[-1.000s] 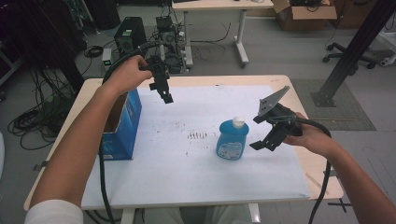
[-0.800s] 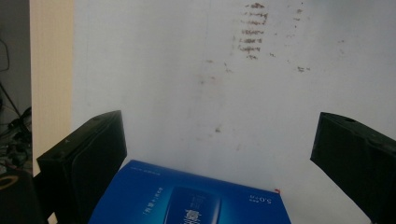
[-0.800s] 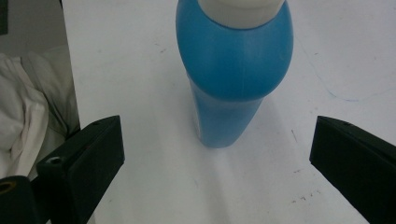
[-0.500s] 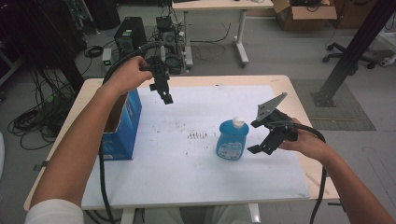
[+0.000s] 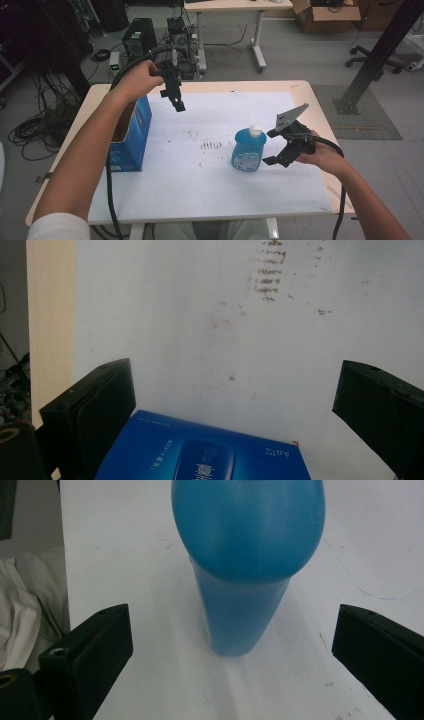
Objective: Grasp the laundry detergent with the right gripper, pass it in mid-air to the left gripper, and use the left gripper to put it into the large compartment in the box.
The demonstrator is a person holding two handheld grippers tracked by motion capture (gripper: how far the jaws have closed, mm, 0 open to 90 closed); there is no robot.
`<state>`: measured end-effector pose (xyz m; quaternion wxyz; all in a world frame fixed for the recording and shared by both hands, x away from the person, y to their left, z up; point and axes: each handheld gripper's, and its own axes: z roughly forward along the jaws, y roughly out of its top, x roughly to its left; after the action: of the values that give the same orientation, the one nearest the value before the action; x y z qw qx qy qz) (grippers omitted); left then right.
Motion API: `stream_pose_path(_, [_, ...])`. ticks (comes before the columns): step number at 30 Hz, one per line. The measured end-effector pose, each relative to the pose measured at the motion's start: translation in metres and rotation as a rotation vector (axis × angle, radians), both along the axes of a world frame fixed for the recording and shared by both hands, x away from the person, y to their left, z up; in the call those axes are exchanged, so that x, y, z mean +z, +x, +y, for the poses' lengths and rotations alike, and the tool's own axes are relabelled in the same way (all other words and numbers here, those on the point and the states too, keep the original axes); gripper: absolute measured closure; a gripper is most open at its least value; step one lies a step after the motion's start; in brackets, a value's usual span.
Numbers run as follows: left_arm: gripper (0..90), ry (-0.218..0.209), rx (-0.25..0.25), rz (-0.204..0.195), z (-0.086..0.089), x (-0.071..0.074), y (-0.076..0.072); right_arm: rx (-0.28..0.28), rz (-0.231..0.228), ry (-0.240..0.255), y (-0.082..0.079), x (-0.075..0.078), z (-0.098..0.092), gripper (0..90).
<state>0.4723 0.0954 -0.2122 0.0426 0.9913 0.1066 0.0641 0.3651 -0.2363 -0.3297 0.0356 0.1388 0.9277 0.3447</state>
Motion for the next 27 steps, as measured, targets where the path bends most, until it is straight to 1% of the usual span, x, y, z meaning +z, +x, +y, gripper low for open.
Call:
stream_pose_path(5, [3.7, 0.002, 0.001, 0.001, 0.000, 0.000, 0.000, -0.004, -0.004, 0.027, 0.001, -0.005, -0.001, 2.7])
stream_pose_path(11, [3.7, 0.004, 0.006, 0.001, 0.000, 0.000, 0.000, -0.010, -0.016, 0.076, 0.000, -0.009, -0.006, 2.4])
stream_pose_path(24, [3.7, 0.011, 0.012, 0.000, 0.000, 0.000, -0.001, -0.019, -0.024, 0.123, -0.001, -0.018, -0.010, 2.3])
stream_pose_path(27, [3.7, 0.013, 0.010, -0.001, -0.001, 0.001, -0.001, -0.020, -0.032, 0.136, -0.002, -0.019, -0.012, 2.2])
